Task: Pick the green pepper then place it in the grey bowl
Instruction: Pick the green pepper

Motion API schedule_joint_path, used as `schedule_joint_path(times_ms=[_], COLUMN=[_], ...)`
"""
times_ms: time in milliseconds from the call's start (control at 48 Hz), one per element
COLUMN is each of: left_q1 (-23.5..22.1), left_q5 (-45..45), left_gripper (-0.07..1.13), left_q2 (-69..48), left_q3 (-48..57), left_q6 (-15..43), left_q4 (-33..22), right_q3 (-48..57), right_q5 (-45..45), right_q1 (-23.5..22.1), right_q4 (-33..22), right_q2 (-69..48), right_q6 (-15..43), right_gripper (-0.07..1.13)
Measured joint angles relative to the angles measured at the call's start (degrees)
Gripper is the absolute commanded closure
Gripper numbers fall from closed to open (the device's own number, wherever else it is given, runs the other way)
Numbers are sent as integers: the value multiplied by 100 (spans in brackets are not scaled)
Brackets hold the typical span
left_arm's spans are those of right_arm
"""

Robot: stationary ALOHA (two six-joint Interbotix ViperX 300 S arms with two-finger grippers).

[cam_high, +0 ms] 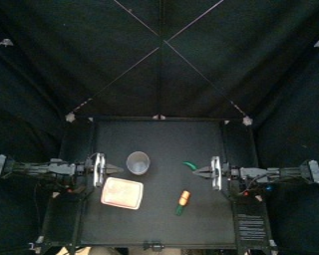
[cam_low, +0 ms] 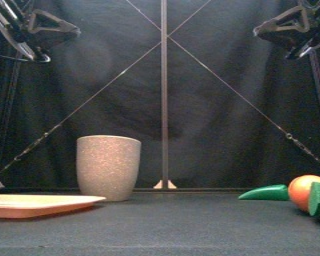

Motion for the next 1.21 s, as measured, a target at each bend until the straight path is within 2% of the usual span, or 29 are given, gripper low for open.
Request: schedule_joint_path(times_ms=[188, 292, 500, 583, 729, 917, 1208], left_q1=[35, 88, 325, 422, 483, 483, 483], left_q5=[580, 1002, 1951, 2180, 2241, 2241, 2241], left_gripper=[104, 104, 104, 104, 104, 104, 104], left_q2=[9, 9, 9, 0, 9, 0, 0], left_q3=[44, 35, -132, -149, -141, -149, -141], left_q6=[-9, 0, 0, -9, -18, -18, -18], left_q4=[-62, -79, -79, -97, -211, -264, -272], right_q3=[44, 35, 44, 53, 53, 53, 53], right_q5=[589, 1292, 2382, 2487, 2487, 2479, 2470], right_q1=[-123, -308, -782, -993, -1310, -1714, -2320], right_q4=[563, 870, 1248, 1336, 1354, 1327, 967], right_q2=[141, 325, 853, 1134, 1591, 2197, 2927], right_q6=[246, 255, 281, 281, 272, 264, 264], right_gripper=[91, 83, 48, 28, 7, 5, 5])
